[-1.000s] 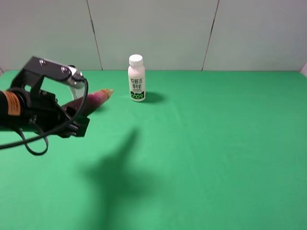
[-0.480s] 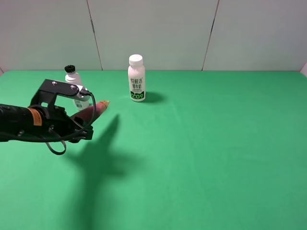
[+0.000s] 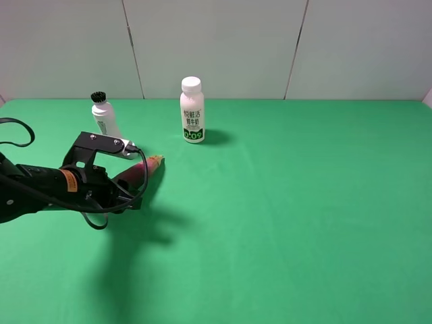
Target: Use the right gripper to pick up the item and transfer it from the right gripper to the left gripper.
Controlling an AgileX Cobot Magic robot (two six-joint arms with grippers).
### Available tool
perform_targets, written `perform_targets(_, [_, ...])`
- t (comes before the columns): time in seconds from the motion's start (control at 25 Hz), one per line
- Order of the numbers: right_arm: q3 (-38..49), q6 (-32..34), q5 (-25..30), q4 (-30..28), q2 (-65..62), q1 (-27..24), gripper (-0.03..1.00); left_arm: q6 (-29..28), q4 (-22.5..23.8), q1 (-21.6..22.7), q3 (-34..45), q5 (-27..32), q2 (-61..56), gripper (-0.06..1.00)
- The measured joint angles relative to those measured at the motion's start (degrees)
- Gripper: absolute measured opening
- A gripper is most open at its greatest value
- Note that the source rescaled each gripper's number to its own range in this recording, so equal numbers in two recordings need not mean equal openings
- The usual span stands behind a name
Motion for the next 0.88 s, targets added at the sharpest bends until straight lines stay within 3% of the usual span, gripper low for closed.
perform_targets(0.12, [0.00,0.00,0.00,0.00,0.00,0.00,1.00,0.00,0.00,0.00,0.00,-0.28,0.00,0.00])
perform_targets(0.16, [0.00,0.00,0.00,0.00,0.00,0.00,1.00,0.00,0.00,0.00,0.00,-0.28,0.00,0.08])
perform_targets(0.32, [0.00,0.00,0.00,0.00,0.00,0.00,1.00,-0.07,-0.06,0.00,0.00,-0.29,0.00,0.76])
perform_targets(0.4, [0.00,0.00,0.00,0.00,0.00,0.00,1.00,-0.12,-0.06,0.00,0.00,-0.29,0.00,0.90])
perform_targets(0.56, [0.00,0.00,0.00,0.00,0.00,0.00,1.00,-0.18,-0.06,0.00,0.00,-0.34,0.00,0.98])
perform_targets(0.88, [0.00,0.00,0.00,0.00,0.00,0.00,1.00,-0.41,-0.06,0.00,0.07,2.17,-3.81,1.00])
